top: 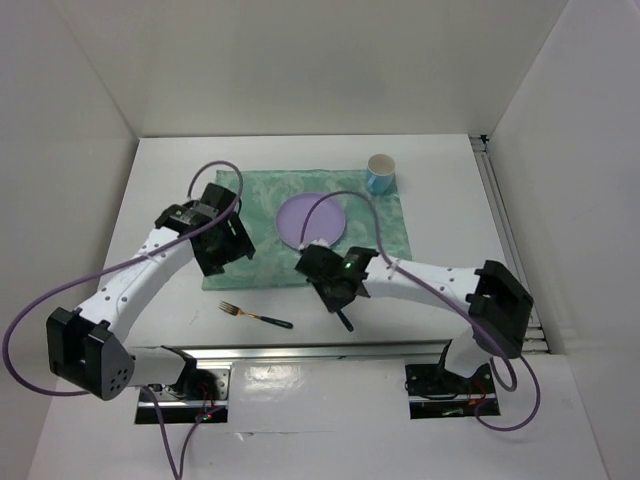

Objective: Set the dinner table for one person

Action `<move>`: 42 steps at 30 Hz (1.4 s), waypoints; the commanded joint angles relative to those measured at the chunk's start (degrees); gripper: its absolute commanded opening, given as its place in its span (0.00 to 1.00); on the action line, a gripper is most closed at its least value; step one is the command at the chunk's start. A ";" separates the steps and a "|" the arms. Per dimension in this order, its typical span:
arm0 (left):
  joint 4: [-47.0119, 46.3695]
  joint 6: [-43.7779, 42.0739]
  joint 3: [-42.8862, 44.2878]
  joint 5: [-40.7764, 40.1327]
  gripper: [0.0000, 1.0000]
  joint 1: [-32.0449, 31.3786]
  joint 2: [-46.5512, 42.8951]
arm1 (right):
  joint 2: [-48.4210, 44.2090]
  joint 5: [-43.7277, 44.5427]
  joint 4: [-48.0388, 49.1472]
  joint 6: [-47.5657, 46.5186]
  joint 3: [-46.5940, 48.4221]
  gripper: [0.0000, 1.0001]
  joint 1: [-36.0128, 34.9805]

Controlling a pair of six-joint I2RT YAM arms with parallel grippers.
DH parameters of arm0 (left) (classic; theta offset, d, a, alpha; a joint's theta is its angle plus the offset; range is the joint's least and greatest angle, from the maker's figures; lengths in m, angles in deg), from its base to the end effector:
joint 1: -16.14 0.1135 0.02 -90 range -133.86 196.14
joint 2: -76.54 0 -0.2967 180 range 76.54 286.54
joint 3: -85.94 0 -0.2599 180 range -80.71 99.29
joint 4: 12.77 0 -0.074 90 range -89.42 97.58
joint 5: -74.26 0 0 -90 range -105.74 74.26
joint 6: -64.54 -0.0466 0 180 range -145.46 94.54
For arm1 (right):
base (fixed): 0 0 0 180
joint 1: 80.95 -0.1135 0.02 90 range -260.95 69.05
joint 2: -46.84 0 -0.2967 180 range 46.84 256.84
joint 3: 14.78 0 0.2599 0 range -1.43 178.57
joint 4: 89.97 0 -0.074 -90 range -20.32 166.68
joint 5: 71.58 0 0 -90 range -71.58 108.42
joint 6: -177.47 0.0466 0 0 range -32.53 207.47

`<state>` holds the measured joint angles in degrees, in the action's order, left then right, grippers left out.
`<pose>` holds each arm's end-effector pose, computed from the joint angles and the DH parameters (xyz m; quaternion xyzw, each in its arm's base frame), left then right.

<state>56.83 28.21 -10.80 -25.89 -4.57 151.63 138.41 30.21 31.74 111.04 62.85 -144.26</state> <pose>0.2445 -0.0836 0.3319 -0.2948 0.9194 -0.0803 0.2476 0.1508 0.2788 0.2336 -0.3191 0.9297 0.0320 0.1813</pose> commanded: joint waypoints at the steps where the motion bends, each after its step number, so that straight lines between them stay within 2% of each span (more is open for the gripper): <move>1: -1.57 6.00 -7.84 3.64 0.83 -3.71 -2.93 | -6.39 4.56 -4.54 6.65 1.92 0.00 8.77; 6: -3.25 10.40 -14.97 4.35 0.83 -8.81 -3.99 | -8.34 0.96 1.07 5.97 0.15 0.00 22.85; 7: -4.03 11.88 -16.28 4.35 0.83 -10.30 -3.99 | -7.64 0.00 3.88 3.78 -0.37 0.00 27.32; 11: -6.32 15.06 -18.40 5.67 0.83 -13.04 -1.36 | -2.47 -3.79 9.16 -1.50 1.64 0.00 35.42; 18: -9.40 18.74 -19.81 6.20 0.83 -14.71 3.04 | 6.76 -7.03 14.53 -5.55 6.47 0.00 42.64; 24: -11.60 20.86 -21.66 6.81 0.82 -15.23 4.72 | 11.78 -7.05 16.47 -7.40 9.11 0.00 44.06; 26: -12.12 21.91 -22.88 6.81 0.82 -15.24 4.72 | 12.67 -7.05 16.47 -7.40 9.65 0.07 44.58; 27: -12.13 21.92 -22.89 6.81 0.82 -15.24 5.24 | 13.97 -7.05 17.08 -7.40 10.34 0.20 44.59; 30: -13.35 23.15 -23.50 7.34 0.79 -15.24 6.91 | 14.78 -7.05 16.30 -7.93 11.83 0.39 44.59; 31: -13.36 23.76 -23.50 7.34 0.77 -15.24 7.61 | 14.78 -7.05 15.69 -7.93 11.84 0.58 44.59; 32: -13.36 23.76 -23.50 7.34 0.76 -15.24 8.22 | 14.78 -7.05 15.68 -7.93 11.84 0.68 44.59; 35: -13.36 24.29 -23.50 8.04 0.72 -15.24 9.37 | 12.24 -6.52 15.16 -7.93 11.84 0.85 44.59; 42: -15.55 27.62 -23.50 8.04 0.64 -18.49 11.83 | 5.21 -7.66 13.31 -7.40 10.09 0.86 43.54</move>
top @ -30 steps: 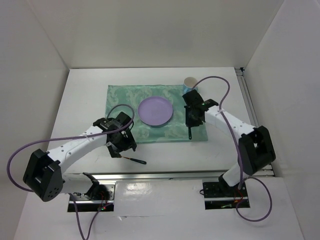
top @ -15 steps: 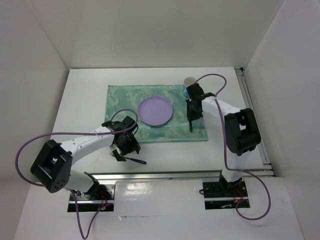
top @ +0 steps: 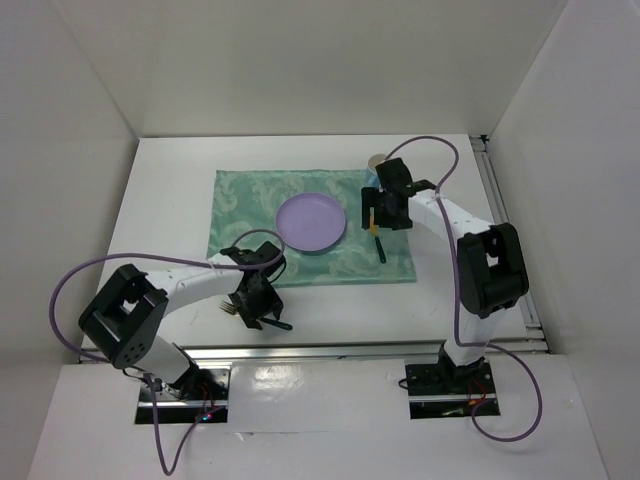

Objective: Set the dinner table for one person

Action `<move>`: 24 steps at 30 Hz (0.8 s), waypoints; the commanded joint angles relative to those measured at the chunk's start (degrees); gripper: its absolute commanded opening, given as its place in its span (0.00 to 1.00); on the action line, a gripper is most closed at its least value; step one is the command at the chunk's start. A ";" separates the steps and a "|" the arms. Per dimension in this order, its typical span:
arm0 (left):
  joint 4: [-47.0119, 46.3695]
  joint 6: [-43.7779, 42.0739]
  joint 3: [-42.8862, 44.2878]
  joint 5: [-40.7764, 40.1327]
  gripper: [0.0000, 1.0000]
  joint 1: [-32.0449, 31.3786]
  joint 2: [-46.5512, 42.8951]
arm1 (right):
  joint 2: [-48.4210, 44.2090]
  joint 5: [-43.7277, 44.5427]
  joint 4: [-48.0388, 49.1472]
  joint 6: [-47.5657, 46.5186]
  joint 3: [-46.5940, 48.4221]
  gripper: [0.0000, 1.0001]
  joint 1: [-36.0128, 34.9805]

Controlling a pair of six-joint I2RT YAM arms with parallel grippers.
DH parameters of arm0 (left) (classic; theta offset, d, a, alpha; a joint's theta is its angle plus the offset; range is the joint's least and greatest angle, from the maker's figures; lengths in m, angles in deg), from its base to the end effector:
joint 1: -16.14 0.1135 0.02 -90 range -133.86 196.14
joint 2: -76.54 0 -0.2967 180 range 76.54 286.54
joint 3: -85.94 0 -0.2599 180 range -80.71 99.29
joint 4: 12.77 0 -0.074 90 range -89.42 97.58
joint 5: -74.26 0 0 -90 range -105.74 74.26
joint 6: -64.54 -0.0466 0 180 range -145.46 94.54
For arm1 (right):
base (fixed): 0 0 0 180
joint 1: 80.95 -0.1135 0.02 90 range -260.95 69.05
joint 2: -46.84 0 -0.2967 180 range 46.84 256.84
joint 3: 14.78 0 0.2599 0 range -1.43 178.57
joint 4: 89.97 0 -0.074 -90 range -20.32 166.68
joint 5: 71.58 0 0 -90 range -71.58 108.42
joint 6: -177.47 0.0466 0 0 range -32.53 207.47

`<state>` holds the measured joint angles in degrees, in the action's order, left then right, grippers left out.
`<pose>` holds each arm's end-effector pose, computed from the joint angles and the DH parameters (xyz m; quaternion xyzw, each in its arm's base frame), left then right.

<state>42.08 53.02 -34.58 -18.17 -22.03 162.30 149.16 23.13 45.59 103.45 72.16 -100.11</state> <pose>0.1975 -0.1528 0.1752 -0.3450 0.9352 -0.0547 0.0586 0.3739 0.1258 0.2303 -0.0161 0.9646 0.0407 0.2600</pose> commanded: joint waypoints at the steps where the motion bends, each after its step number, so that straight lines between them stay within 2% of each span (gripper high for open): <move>1: -0.80 2.82 0.28 0.33 0.61 -1.03 1.69 | -6.08 -0.58 -1.07 0.18 0.77 0.86 -0.62; 4: -0.81 4.66 -0.25 0.33 0.38 -1.64 2.92 | -7.49 0.64 -2.21 0.18 0.77 0.86 -1.15; 5: 0.07 5.97 -0.25 -0.28 0.17 -1.64 2.93 | -8.27 1.78 -2.22 0.18 0.77 0.86 -1.67; 7: 3.84 7.47 -0.78 -1.60 0.01 -2.26 1.53 | -8.81 3.46 -2.75 -0.34 0.77 0.86 -2.20; 11: 14.38 9.58 -0.08 -5.90 0.00 -4.53 -7.42 | -9.33 5.05 -4.50 -1.39 2.88 0.86 -2.20; 13: 19.47 8.19 3.07 -9.94 0.00 -5.15 -14.34 | -9.86 5.05 -5.03 -1.40 3.49 0.86 -2.20; 15: 24.39 3.46 6.41 -13.02 0.00 -5.16 -17.28 | -10.48 4.52 -5.64 -1.40 3.50 0.86 -2.20; 16: 24.94 -2.13 10.87 -15.90 0.00 -3.16 -17.90 | -11.96 4.00 -5.65 -1.40 4.02 0.86 -2.20; 18: 24.94 -13.72 16.16 -17.59 0.00 0.19 -15.20 | -13.28 1.63 -6.17 0.09 4.03 0.88 -1.58; 19: 26.52 -15.79 22.80 -20.65 0.00 2.73 -12.22 | -13.99 -0.04 -6.17 0.62 4.03 0.94 -0.71; 20: 26.53 -19.29 26.08 -21.81 0.00 4.06 -8.80 | -15.65 -3.71 -7.04 0.62 4.03 0.95 0.51; 21: 28.71 -20.28 29.60 -23.47 0.00 5.03 -0.85 | -16.71 -4.53 -7.84 1.32 4.03 0.97 0.52; 22: 29.86 -23.77 35.55 -26.62 0.00 5.56 2.80 | -18.98 -4.53 -7.84 2.20 4.03 1.00 1.13; 23: 30.74 -23.81 38.48 -28.48 0.00 6.35 9.36 | -20.05 -5.32 -8.45 2.20 4.03 1.00 1.14; 24: 29.88 -25.81 40.68 -29.63 0.00 6.36 12.04 | -21.01 -5.33 -8.98 2.73 4.03 1.00 1.75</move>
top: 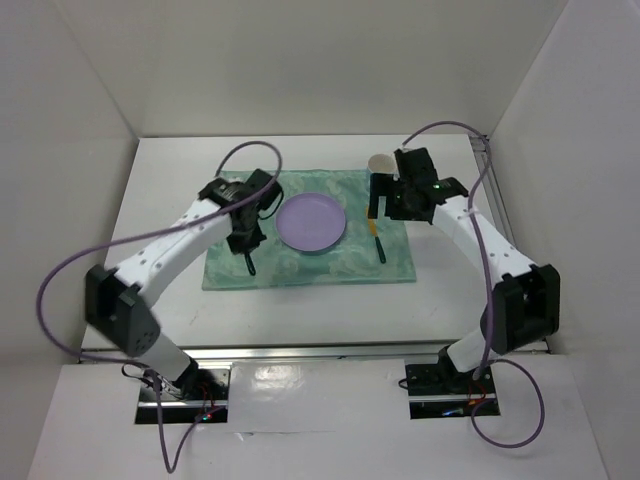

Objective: Set the dinner table for one person

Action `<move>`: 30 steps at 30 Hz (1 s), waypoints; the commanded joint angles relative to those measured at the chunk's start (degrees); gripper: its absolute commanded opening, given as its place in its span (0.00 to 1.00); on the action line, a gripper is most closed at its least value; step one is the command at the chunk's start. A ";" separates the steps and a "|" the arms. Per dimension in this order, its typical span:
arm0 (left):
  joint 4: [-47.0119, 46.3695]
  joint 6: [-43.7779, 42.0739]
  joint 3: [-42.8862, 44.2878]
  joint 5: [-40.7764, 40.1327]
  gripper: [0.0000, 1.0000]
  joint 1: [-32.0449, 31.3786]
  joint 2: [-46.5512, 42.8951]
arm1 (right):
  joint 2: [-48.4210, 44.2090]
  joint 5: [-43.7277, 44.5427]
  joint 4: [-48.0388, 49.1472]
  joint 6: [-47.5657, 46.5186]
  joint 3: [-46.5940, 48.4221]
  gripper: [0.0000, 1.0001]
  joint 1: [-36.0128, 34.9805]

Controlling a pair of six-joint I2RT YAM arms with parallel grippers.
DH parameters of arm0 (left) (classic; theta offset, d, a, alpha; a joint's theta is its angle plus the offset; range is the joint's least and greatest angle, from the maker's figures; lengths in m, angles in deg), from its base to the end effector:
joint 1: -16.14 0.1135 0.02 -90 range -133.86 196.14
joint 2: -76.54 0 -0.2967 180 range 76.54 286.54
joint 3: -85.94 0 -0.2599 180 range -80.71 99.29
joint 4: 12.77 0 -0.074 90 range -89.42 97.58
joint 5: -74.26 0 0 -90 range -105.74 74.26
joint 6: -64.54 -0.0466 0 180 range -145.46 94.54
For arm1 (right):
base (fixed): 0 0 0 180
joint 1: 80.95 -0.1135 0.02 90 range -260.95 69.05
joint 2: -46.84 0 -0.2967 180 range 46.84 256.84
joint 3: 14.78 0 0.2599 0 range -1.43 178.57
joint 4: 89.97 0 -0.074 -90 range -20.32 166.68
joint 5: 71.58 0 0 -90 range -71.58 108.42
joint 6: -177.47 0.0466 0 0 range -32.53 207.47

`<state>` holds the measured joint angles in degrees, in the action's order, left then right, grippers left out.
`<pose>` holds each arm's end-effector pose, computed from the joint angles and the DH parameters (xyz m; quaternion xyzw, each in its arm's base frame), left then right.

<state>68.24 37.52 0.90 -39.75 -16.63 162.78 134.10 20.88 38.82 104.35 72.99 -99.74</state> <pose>0.2565 -0.1426 0.3379 -0.2828 0.9247 0.0262 0.2534 0.3245 0.1083 0.3189 -0.0085 0.9415 0.0837 0.3262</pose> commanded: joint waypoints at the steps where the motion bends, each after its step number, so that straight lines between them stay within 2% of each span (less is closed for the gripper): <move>1: 2.06 -14.60 7.06 -8.59 0.00 1.83 14.11 | -7.01 -3.68 -2.73 1.84 3.20 1.00 1.38; 5: -0.85 -21.48 17.95 -7.98 0.00 6.48 24.99 | -12.71 -2.64 -5.98 2.45 0.74 1.00 1.91; 9: -4.20 -25.28 23.15 -5.79 0.00 9.21 34.22 | -15.89 0.96 -8.89 1.93 0.21 1.00 3.05; 14: -8.32 -27.56 23.87 -0.78 0.00 11.41 39.00 | -17.39 2.81 -10.82 1.40 0.21 1.00 4.20; 21: -7.19 -28.18 27.29 -0.78 0.01 11.42 45.59 | -17.48 4.48 -11.88 1.40 0.21 1.00 4.72; 22: -7.19 -28.18 27.29 -0.78 0.09 11.42 45.60 | -17.48 4.48 -11.88 1.40 0.21 1.00 4.72; 23: -7.19 -28.18 27.29 -0.25 0.33 11.42 45.60 | -17.48 4.48 -11.88 1.40 0.21 1.00 5.25; 24: -7.19 -28.18 27.29 -0.25 0.42 11.42 44.73 | -16.96 5.18 -11.88 1.40 0.82 1.00 5.25; 26: -6.49 -28.18 27.29 -0.25 0.54 11.42 43.67 | -16.95 5.19 -12.41 1.92 0.82 1.00 5.25; 27: -6.49 -28.18 28.08 -0.86 0.62 11.42 42.19 | -16.95 5.71 -12.41 1.92 1.52 1.00 5.25; 30: -3.50 -28.18 30.53 -1.39 0.72 11.42 38.33 | -16.95 6.94 -12.41 3.15 2.14 1.00 5.25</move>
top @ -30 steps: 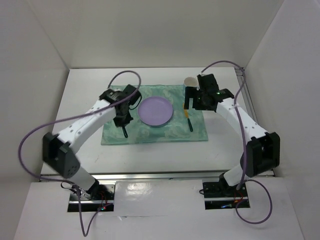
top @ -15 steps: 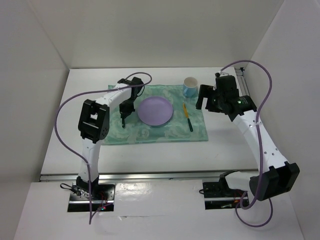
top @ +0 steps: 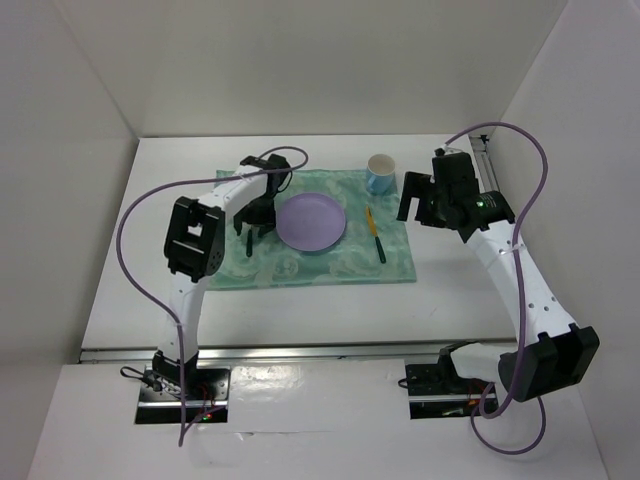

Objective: Set the dinner table for one person

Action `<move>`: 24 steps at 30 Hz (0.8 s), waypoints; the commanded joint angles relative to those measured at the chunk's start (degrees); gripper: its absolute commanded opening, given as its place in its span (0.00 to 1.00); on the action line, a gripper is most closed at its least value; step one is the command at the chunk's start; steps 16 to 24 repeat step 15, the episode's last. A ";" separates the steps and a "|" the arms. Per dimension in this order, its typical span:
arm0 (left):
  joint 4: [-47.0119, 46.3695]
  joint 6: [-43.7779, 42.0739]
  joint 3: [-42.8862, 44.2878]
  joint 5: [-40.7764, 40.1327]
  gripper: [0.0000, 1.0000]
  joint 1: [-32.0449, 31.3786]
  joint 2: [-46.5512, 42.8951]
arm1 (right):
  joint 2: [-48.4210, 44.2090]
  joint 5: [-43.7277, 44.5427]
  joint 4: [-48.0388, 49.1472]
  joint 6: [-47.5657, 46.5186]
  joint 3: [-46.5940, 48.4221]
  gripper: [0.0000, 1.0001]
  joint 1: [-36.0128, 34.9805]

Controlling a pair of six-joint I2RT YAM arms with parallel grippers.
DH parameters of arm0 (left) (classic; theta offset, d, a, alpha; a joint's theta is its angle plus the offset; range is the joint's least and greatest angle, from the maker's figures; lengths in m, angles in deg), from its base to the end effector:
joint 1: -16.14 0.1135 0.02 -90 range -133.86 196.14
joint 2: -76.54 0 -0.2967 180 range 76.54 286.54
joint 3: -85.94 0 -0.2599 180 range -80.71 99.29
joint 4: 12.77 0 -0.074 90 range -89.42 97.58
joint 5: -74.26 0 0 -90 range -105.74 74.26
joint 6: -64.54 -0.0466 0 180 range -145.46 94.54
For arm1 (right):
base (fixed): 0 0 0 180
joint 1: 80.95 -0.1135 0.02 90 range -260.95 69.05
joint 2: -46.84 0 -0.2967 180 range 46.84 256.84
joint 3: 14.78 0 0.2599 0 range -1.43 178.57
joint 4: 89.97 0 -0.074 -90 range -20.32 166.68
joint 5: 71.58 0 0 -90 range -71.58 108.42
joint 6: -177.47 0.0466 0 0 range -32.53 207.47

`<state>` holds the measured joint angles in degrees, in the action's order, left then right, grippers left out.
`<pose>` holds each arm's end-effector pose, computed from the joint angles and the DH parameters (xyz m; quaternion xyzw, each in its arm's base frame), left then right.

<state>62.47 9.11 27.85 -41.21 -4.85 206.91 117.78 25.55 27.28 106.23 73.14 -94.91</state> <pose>0.4572 -0.1539 0.1859 -0.1272 0.9657 0.1698 0.1500 0.2494 0.0560 0.3837 0.0621 0.9228 0.0506 0.3768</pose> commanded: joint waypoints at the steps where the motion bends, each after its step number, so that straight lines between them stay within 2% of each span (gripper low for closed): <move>1: 2.88 0.24 4.38 0.07 0.73 -0.36 -7.04 | -0.62 3.49 -0.87 1.88 1.99 1.00 0.42; 4: 3.50 -1.60 5.61 2.09 0.75 -0.36 -12.13 | -0.62 6.38 -2.09 4.52 3.47 1.00 1.91; 8: 2.36 -4.77 5.62 6.57 0.76 -0.36 -23.28 | 0.51 10.69 -4.73 7.52 4.71 1.00 2.53; 13: -0.53 -6.44 2.29 9.65 0.77 -0.36 -32.71 | -0.09 10.71 -5.88 8.04 4.71 1.00 3.06; 24: -0.54 -6.44 1.76 11.31 0.77 -0.36 -34.64 | -1.93 10.71 -5.88 8.57 3.40 1.00 3.06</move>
